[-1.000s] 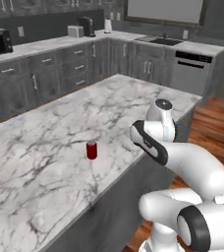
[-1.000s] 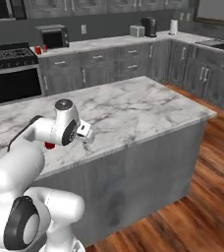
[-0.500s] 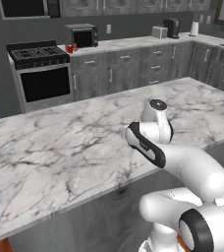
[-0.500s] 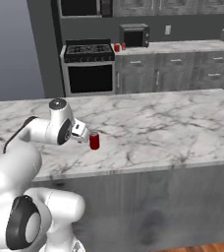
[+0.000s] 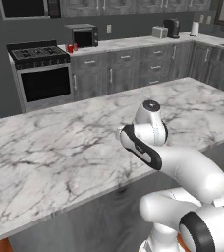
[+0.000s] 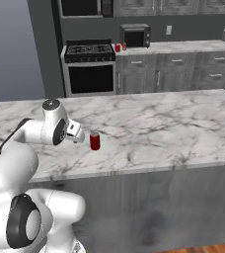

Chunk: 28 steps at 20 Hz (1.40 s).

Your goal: Four empty soda cans are scattered around the kitchen. Gather all the cans and cluster them next to the stove for recycling.

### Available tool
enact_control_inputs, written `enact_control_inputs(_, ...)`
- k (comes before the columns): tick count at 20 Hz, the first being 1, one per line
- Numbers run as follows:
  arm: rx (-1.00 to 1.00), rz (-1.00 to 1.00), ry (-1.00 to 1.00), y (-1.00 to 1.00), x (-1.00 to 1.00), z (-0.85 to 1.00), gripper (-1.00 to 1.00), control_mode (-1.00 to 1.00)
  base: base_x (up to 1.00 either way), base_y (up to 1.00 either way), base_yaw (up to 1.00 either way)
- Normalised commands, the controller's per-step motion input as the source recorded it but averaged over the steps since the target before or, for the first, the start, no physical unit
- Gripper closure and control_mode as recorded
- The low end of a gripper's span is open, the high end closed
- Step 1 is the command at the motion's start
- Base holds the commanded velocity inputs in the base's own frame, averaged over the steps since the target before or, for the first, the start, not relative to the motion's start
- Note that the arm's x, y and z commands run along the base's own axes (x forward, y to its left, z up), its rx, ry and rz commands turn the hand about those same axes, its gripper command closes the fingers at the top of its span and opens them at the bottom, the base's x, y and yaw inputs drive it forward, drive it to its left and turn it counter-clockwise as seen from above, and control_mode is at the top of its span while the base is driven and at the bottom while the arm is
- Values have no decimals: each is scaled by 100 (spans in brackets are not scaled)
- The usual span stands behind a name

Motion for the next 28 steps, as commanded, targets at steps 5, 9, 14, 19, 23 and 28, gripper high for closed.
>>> enact_control_inputs(5, 0, 0, 0, 0, 0, 0, -100, 100, 0, 0, 0)
enact_control_inputs(9, 0, 0, 0, 0, 0, 0, -100, 100, 0, 0, 0)
enact_control_inputs(14, 0, 0, 0, 0, 0, 0, -100, 100, 0, 0, 0)
enact_control_inputs(19, 0, 0, 0, 0, 0, 0, -100, 100, 0, 0, 0)
enact_control_inputs(23, 0, 0, 0, 0, 0, 1, -100, -100, 0, 0, 0)
enact_control_inputs(28, 0, -8, 7, -6, 5, 17, -100, -100, 0, 0, 0)
